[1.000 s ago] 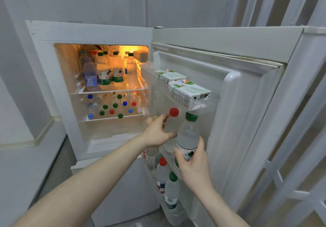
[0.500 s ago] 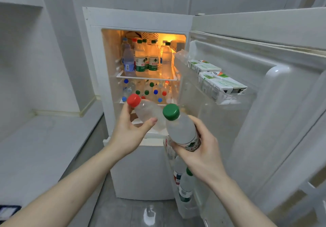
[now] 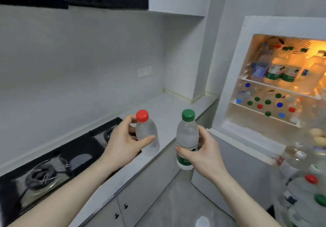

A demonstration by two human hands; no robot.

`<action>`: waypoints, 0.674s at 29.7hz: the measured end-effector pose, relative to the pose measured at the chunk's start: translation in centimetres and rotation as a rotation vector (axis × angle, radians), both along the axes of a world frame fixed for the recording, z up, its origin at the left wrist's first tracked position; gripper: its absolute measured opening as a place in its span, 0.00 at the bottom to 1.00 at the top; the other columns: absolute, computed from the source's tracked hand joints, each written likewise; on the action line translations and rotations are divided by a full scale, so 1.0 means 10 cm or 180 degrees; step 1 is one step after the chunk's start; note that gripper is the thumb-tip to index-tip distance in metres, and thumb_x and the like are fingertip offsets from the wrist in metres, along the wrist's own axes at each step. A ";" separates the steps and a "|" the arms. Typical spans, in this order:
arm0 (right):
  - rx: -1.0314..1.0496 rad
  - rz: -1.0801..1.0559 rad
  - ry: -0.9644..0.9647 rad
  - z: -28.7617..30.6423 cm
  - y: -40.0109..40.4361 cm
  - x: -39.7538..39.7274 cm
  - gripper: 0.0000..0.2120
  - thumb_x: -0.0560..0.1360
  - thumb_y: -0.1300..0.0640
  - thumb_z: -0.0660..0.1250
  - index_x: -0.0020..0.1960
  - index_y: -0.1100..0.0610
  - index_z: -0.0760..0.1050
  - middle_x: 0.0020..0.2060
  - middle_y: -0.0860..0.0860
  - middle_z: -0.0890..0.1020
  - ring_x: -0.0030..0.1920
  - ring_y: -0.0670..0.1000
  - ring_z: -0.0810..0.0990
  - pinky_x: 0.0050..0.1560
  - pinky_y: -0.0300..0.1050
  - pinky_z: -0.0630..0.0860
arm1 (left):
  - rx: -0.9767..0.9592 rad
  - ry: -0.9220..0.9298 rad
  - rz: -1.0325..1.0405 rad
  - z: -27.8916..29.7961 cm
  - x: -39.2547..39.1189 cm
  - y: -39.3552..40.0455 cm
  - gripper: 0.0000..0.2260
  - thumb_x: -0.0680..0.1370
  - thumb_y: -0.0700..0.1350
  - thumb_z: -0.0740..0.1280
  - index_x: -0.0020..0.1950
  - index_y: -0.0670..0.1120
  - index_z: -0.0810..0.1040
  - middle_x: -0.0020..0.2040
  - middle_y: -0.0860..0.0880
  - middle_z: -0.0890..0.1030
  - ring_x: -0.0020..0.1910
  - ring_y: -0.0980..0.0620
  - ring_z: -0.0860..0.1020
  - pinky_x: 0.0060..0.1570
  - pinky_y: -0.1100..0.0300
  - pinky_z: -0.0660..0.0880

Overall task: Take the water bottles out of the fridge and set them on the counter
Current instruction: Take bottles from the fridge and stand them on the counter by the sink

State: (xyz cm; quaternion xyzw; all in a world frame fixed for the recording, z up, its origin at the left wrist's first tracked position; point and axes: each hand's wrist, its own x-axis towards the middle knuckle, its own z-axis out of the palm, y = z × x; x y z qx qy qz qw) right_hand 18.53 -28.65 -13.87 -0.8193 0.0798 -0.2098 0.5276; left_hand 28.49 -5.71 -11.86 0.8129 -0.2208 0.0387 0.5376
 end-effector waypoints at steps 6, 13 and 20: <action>-0.0005 0.0681 0.0175 -0.27 1.05 0.37 0.26 0.65 0.52 0.84 0.58 0.40 0.77 0.49 0.37 0.85 0.51 0.38 0.84 0.46 0.33 0.77 | 0.0196 0.0201 0.0649 -0.28 -0.19 1.33 0.25 0.69 0.51 0.82 0.61 0.59 0.74 0.52 0.66 0.82 0.49 0.61 0.82 0.47 0.61 0.80; -0.0216 0.2299 0.0562 -0.51 2.98 0.83 0.29 0.63 0.51 0.85 0.59 0.40 0.76 0.50 0.39 0.85 0.53 0.42 0.84 0.51 0.42 0.83 | 0.0235 0.0547 0.2185 -0.77 -0.82 3.19 0.25 0.68 0.50 0.82 0.55 0.64 0.73 0.52 0.69 0.80 0.47 0.62 0.81 0.47 0.58 0.80; -0.0551 0.3732 0.0752 -0.81 4.61 1.19 0.26 0.65 0.54 0.83 0.56 0.39 0.77 0.49 0.34 0.84 0.50 0.39 0.83 0.49 0.37 0.81 | 0.0260 0.1012 0.3648 -1.09 -1.50 4.40 0.23 0.65 0.55 0.82 0.55 0.65 0.75 0.53 0.60 0.82 0.47 0.62 0.82 0.45 0.62 0.79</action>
